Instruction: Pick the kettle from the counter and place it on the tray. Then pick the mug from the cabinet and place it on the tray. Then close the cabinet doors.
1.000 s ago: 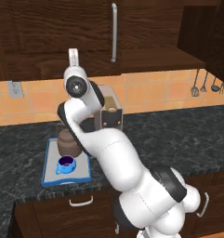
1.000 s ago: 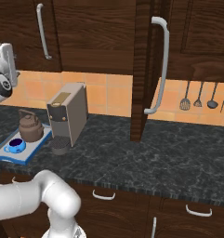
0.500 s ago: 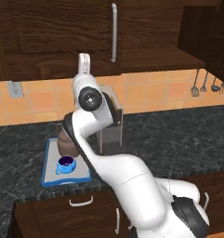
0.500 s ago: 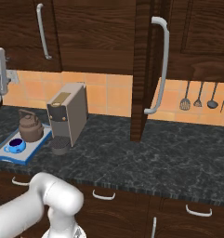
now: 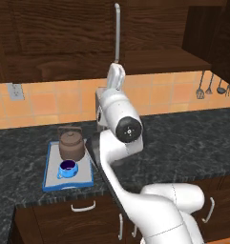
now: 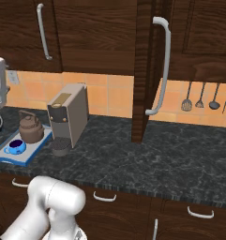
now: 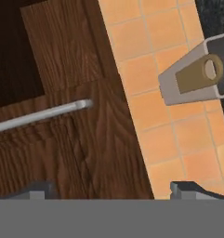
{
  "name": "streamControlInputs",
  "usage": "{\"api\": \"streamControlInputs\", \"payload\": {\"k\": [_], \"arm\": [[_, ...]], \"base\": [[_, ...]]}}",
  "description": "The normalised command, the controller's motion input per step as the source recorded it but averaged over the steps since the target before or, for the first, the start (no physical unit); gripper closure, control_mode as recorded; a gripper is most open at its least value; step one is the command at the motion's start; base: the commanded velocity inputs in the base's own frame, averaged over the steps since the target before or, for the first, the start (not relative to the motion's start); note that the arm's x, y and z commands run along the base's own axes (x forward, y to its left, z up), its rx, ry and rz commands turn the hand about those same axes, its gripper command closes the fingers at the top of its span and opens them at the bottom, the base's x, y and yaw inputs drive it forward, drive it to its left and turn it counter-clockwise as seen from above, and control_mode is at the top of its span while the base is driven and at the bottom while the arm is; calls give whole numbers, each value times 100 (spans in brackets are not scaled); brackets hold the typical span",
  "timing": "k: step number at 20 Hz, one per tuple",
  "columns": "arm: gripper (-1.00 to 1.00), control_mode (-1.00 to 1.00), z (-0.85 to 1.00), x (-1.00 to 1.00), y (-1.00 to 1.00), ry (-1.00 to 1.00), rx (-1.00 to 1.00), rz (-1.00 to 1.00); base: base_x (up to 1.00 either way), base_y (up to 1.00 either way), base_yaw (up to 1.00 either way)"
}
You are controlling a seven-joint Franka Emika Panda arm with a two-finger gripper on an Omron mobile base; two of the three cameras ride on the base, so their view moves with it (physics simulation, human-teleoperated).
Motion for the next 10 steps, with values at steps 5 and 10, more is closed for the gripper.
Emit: {"api": "streamControlInputs", "payload": {"k": [5,10], "arm": [[-100,-100,0,-22,-100,-7,31,0],[-100,-100,0,-87,-96,-16,39,-7]], "base": [[0,0,0],[0,0,0]]}}
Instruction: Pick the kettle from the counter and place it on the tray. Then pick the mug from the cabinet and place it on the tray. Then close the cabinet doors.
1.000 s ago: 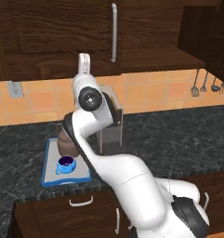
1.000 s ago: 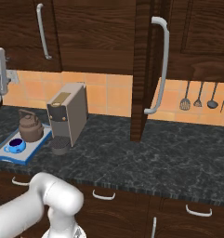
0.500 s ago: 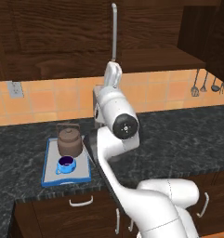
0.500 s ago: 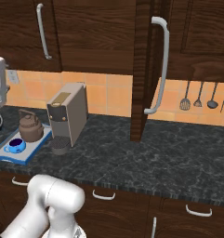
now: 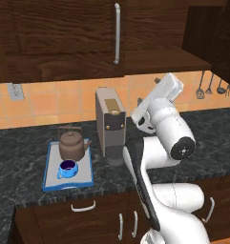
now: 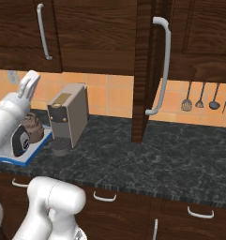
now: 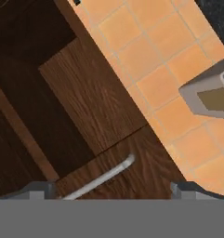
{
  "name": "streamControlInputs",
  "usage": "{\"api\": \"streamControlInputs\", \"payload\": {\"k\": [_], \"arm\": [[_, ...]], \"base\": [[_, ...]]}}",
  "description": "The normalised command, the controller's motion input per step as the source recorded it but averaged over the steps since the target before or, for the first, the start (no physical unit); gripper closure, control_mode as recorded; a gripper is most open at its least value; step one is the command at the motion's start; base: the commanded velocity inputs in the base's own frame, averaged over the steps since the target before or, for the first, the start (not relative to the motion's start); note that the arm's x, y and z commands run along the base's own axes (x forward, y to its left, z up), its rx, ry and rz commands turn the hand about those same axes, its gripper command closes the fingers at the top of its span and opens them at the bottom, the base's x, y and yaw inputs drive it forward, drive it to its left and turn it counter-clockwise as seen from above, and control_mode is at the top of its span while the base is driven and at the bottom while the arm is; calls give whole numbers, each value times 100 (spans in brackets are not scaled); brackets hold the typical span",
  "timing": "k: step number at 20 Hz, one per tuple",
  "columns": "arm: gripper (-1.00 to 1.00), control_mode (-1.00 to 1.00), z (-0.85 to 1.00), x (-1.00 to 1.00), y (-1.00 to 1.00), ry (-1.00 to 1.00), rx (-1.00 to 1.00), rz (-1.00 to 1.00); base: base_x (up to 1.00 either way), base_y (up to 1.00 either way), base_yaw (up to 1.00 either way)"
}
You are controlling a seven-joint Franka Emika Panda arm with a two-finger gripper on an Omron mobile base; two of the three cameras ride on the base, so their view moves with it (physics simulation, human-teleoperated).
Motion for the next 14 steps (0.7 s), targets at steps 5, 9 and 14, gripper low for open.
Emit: {"api": "streamControlInputs", "payload": {"k": [5,9,14], "arm": [[-100,-100,-3,-95,-86,-14,39,-11],[-100,-100,-34,-86,-42,-16,33,-16],[-100,-100,-66,-85,6,-21,37,-28]], "base": [[0,0,0],[0,0,0],[0,0,0]]}}
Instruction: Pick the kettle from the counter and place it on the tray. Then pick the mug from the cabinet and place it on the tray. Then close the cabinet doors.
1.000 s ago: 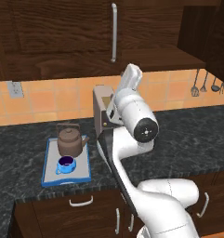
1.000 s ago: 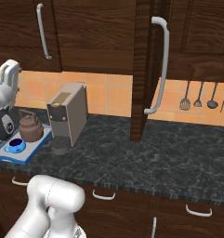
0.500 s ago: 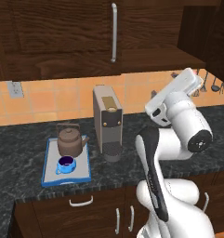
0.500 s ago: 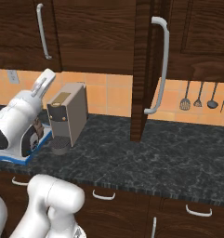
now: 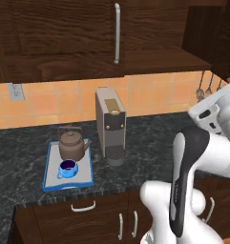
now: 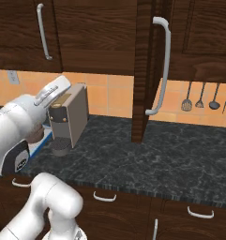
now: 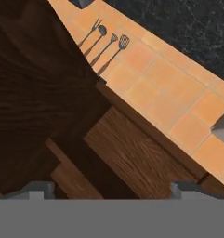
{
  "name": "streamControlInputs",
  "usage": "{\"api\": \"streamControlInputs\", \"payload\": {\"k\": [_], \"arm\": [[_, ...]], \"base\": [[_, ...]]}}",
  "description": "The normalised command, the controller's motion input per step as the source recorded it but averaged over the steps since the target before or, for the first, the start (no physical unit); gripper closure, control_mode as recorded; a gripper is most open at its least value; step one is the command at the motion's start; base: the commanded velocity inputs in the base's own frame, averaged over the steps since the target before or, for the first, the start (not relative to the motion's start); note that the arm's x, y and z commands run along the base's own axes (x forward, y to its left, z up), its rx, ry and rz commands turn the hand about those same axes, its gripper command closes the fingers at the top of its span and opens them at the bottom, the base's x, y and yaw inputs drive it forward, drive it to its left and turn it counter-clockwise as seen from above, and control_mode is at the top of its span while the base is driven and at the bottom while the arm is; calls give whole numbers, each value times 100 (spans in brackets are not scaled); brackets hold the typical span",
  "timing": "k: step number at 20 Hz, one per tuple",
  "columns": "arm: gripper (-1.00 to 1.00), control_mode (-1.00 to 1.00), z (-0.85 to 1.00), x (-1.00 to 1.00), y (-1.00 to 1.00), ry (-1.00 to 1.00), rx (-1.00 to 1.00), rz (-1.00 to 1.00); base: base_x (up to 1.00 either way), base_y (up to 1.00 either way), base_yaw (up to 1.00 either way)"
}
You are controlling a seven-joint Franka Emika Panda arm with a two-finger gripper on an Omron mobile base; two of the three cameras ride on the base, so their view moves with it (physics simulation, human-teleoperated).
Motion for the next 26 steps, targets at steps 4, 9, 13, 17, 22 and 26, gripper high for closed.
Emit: {"api": "streamControlInputs", "payload": {"k": [4,9,13,17,22,26], "arm": [[-100,-100,-67,-62,7,-11,44,-29],[-100,-100,-66,-58,5,-9,45,-20],[-100,-100,-88,-16,-1,-13,54,-1],[-100,-100,-62,2,-18,-12,64,0],[-100,-100,14,22,-44,-31,39,5],[-100,-100,48,44,-50,-29,13,8]], "base": [[0,0,0],[0,0,0],[0,0,0],[0,0,0],[0,0,0],[0,0,0]]}}
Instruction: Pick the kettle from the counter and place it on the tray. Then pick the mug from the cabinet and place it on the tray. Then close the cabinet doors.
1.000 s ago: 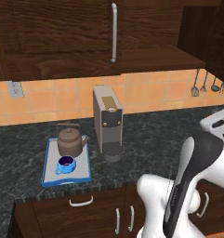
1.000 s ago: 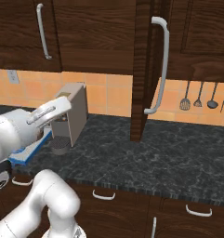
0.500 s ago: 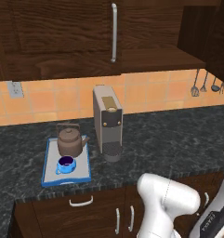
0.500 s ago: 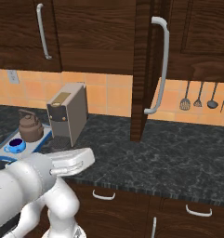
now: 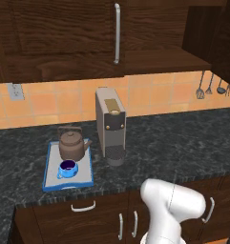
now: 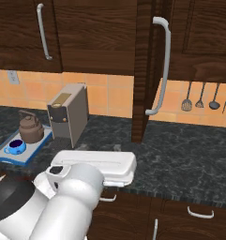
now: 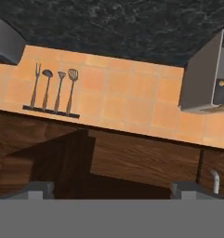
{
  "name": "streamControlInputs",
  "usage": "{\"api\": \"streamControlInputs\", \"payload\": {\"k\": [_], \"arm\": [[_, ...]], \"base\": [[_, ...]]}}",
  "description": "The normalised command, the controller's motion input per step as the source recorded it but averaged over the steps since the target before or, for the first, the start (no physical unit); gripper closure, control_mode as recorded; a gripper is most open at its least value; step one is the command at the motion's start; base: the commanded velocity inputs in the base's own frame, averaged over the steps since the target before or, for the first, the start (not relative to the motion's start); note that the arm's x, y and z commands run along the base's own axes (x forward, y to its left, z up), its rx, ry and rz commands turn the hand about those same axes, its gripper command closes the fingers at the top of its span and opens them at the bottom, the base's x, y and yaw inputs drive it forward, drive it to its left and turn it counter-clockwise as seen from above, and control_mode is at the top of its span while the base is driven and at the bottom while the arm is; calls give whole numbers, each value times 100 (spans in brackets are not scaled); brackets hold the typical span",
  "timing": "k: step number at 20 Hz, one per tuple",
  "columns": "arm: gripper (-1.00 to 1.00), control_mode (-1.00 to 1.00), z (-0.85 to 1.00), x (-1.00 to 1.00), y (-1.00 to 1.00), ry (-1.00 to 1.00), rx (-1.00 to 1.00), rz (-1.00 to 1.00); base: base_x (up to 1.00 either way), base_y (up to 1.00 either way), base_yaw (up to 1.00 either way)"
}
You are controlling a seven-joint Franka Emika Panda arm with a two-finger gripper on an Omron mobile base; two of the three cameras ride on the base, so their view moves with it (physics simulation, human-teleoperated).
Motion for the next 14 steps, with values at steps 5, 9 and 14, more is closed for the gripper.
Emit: {"api": "streamControlInputs", "payload": {"k": [5,9,14], "arm": [[-100,-100,9,44,-22,-25,6,14],[-100,-100,12,10,-1,-33,0,23],[-100,-100,-4,-58,-32,-33,2,5]], "base": [[0,0,0],[0,0,0],[0,0,0]]}}
